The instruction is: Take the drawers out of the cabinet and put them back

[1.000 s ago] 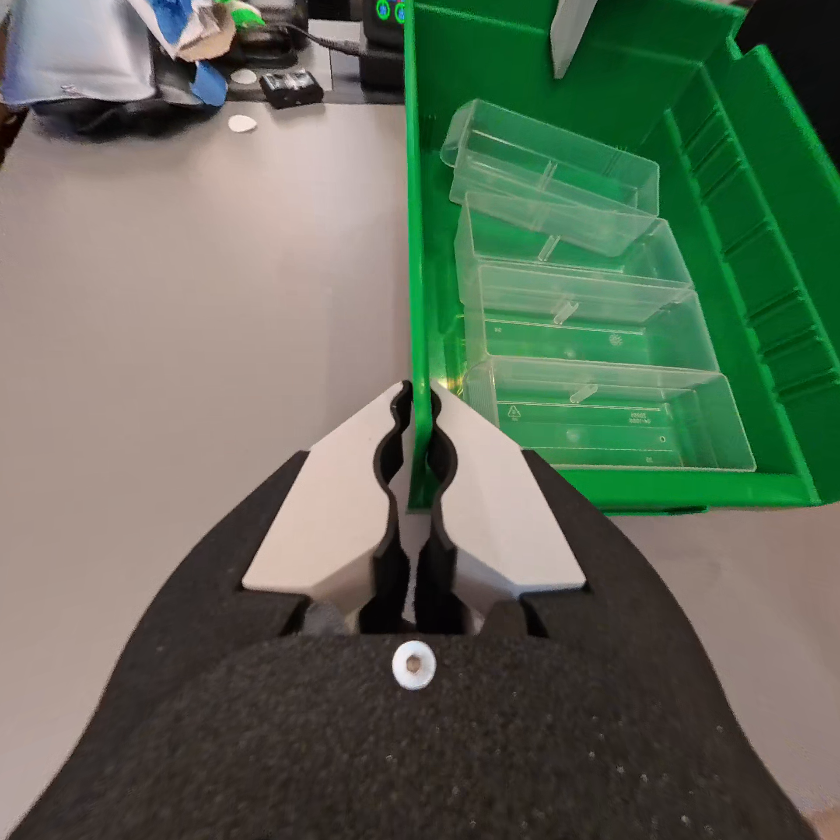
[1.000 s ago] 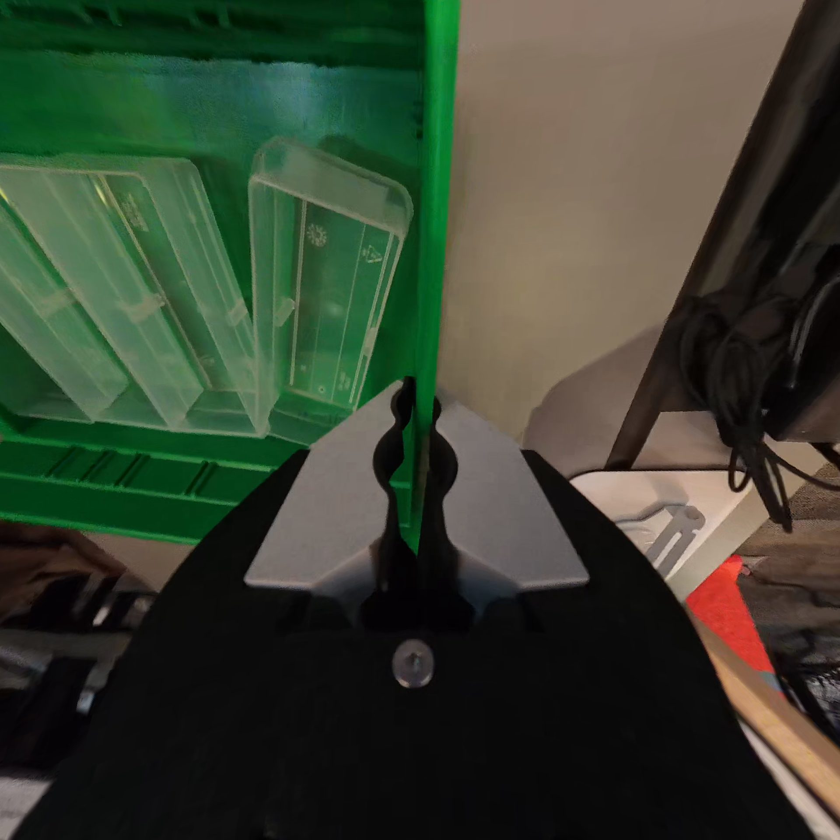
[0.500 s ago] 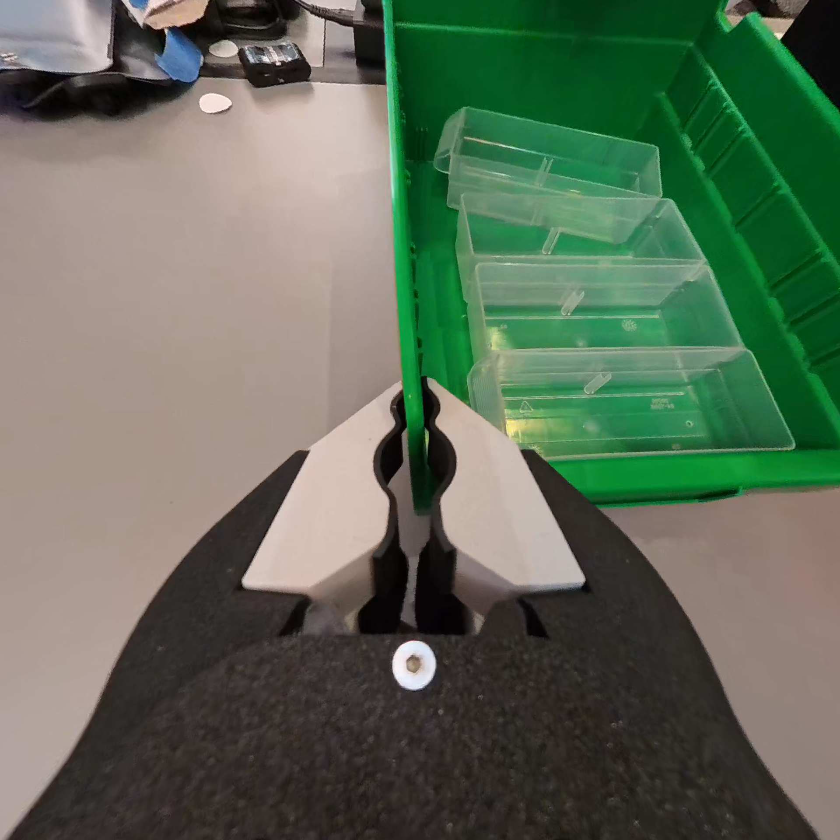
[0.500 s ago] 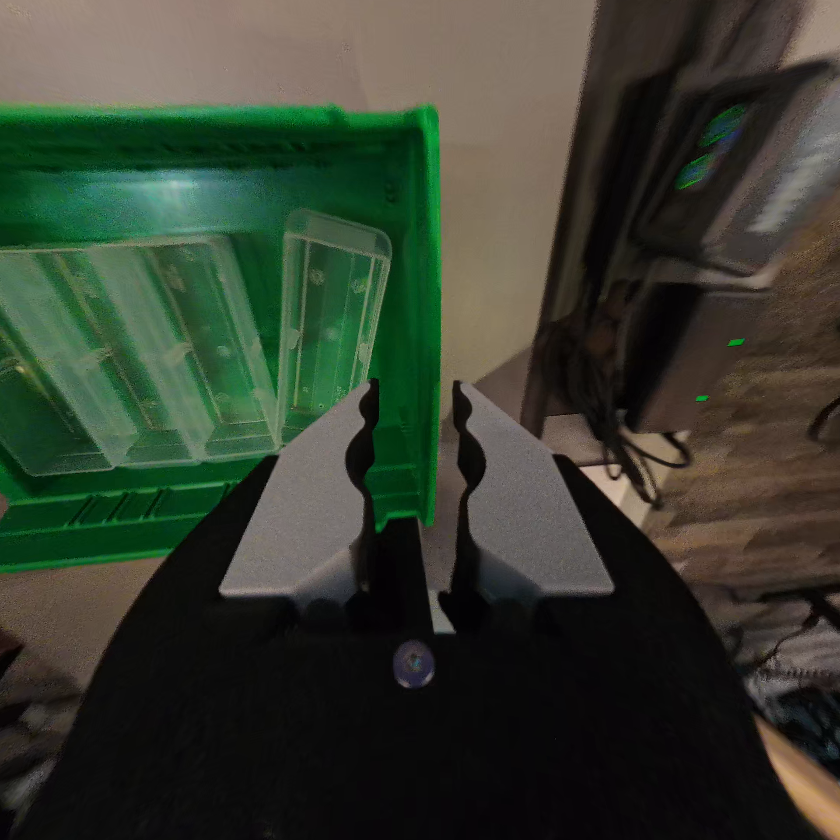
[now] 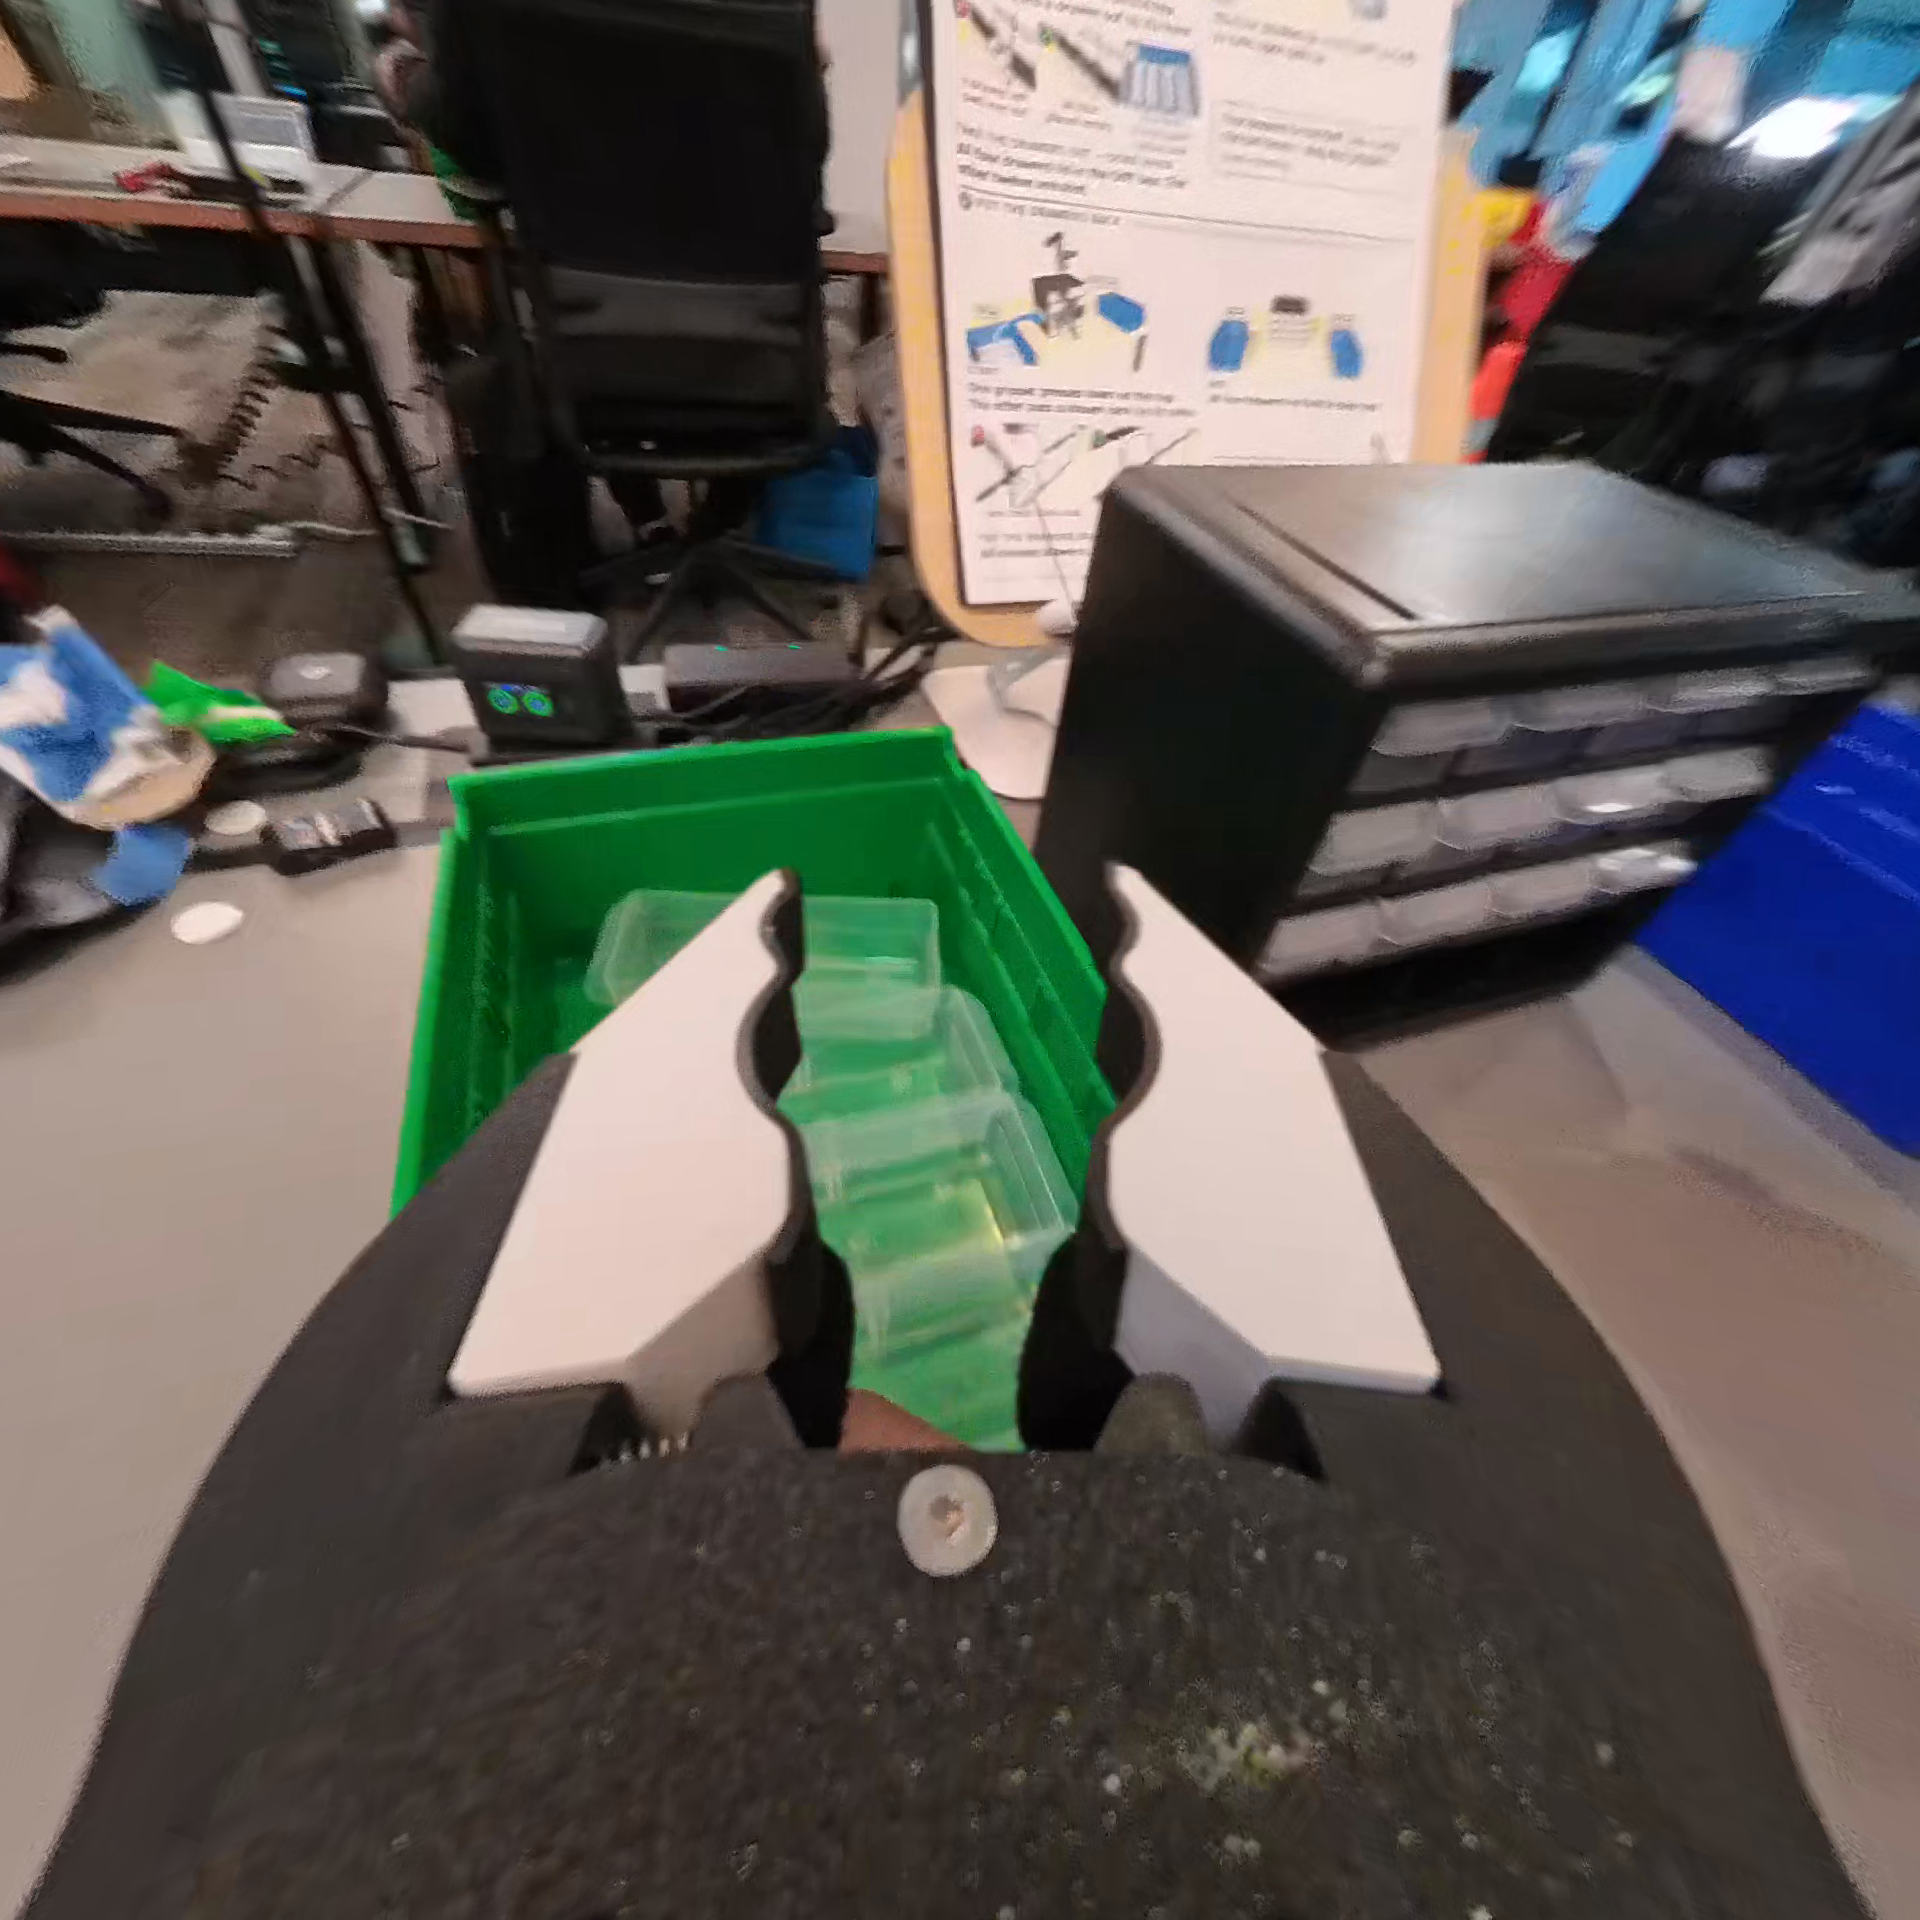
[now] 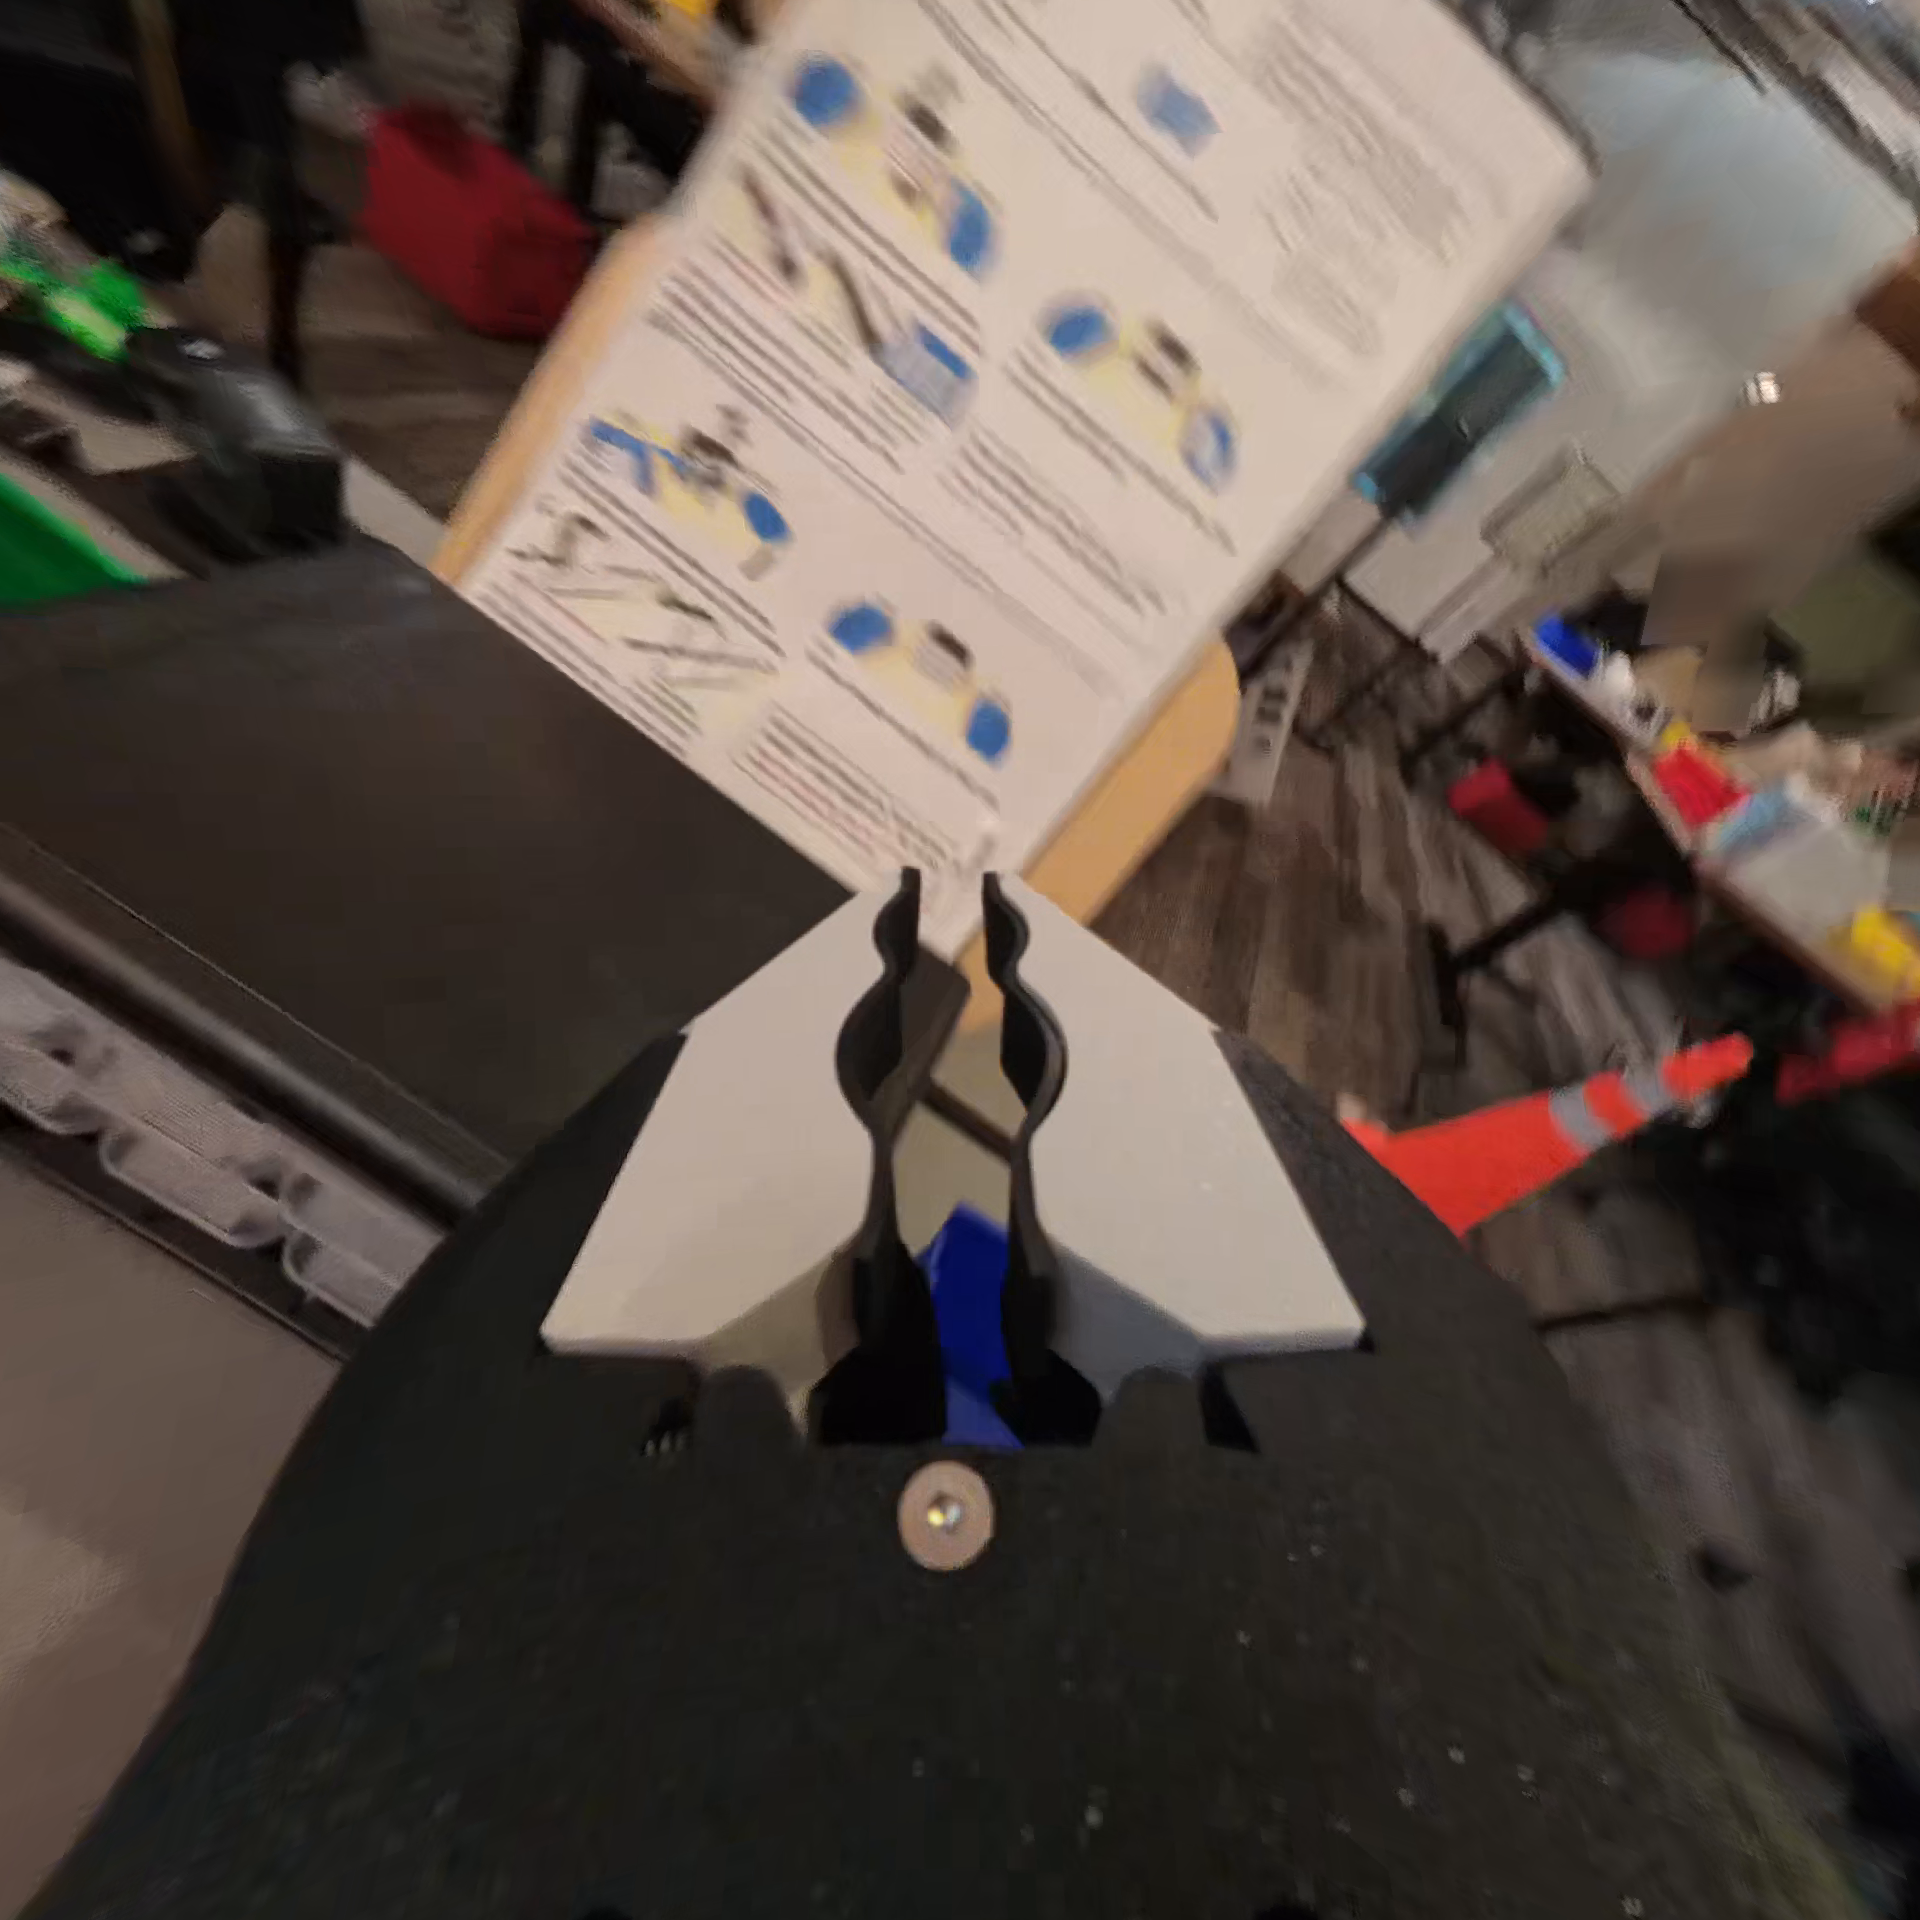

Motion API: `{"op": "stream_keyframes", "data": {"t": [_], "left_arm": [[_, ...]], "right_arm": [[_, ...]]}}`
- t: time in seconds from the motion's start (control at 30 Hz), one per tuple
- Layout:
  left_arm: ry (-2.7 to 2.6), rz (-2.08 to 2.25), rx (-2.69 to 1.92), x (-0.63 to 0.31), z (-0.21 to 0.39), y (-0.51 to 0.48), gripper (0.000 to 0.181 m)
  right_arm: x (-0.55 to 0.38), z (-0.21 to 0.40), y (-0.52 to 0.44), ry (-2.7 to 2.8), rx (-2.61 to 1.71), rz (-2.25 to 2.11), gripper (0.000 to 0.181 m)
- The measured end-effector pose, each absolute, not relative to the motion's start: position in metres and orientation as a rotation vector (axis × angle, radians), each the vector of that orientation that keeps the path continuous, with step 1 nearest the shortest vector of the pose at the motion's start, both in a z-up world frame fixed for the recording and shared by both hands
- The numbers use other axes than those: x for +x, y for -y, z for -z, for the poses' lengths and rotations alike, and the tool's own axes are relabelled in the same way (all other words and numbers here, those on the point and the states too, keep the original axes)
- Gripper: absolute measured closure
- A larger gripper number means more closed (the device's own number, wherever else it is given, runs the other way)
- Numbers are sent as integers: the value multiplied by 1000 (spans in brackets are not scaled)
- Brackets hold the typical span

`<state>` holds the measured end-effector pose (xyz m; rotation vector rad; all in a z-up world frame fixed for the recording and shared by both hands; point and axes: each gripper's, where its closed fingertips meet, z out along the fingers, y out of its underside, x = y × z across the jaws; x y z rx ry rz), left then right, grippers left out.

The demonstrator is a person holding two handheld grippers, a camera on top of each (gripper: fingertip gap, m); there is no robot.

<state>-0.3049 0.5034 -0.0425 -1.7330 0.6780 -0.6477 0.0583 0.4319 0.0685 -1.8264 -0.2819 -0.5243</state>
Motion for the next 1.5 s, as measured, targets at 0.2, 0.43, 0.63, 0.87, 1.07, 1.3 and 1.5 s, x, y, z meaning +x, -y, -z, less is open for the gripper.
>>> {"op": "stream_keyframes", "data": {"t": [0.2,0.43,0.63,0.87,1.07,1.3,1.5], "left_arm": [[-822,427,-1886,-204,82,-569,172],[-871,475,-1863,-149,95,-558,181],[-877,536,-1899,-148,105,-550,181],[-863,537,-1828,-185,74,-520,181],[-835,676,-1848,-288,95,-406,166],[-694,464,-1873,-384,149,-399,153],[-739,546,-1928,-378,160,-396,145]], "right_arm": [[115,38,-390,-100,-1891,248,181],[90,73,-393,-33,-1931,42,181],[85,74,-393,-52,-1971,-72,181],[98,51,-342,-47,-1987,156,180],[4,67,-244,-132,-1774,-5,145],[-18,166,-185,-328,-1931,-88,133],[-15,172,-203,-308,-1946,-118,134]]}}
